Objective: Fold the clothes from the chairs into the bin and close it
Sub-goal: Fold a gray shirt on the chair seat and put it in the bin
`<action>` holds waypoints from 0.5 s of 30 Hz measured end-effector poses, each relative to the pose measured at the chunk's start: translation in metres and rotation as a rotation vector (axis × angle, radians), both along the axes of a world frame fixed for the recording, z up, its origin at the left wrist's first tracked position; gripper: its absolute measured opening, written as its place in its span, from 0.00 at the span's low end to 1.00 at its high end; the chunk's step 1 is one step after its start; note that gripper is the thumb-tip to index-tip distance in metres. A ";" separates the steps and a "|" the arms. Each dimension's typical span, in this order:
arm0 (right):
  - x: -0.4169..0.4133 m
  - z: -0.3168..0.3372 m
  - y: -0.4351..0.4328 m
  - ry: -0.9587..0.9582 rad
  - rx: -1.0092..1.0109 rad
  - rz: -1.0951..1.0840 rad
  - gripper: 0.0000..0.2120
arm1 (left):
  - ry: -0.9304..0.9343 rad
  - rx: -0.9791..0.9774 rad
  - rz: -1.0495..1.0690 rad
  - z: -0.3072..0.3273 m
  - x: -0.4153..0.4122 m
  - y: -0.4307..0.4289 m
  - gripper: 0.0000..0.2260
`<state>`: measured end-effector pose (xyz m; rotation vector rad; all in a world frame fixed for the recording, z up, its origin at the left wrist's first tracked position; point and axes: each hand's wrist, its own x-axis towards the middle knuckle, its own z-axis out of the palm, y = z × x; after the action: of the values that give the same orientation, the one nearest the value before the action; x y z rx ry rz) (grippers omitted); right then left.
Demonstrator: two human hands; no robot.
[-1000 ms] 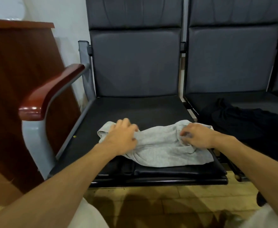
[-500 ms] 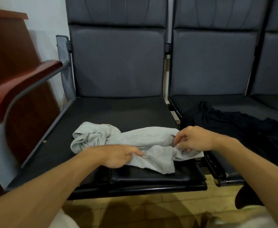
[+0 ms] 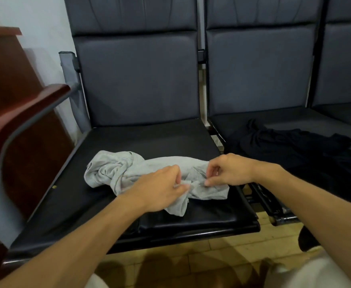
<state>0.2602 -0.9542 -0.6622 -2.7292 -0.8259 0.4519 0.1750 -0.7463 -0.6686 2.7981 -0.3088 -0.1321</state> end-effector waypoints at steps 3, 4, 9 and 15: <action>-0.005 -0.007 0.012 0.068 -0.118 0.049 0.31 | 0.147 0.157 0.027 -0.007 -0.002 -0.012 0.23; -0.006 -0.010 0.016 0.045 -0.185 0.076 0.34 | 0.143 0.204 0.022 -0.010 -0.002 -0.011 0.23; -0.006 -0.017 0.019 -0.081 -0.201 0.152 0.23 | 0.030 0.061 0.066 -0.020 0.009 0.006 0.04; -0.001 -0.012 0.004 -0.107 0.113 -0.010 0.13 | 0.023 -0.218 0.224 -0.009 0.010 0.037 0.07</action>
<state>0.2595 -0.9502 -0.6741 -2.6705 -0.8373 0.2506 0.1852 -0.7096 -0.6779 2.5901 -0.0020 -0.0733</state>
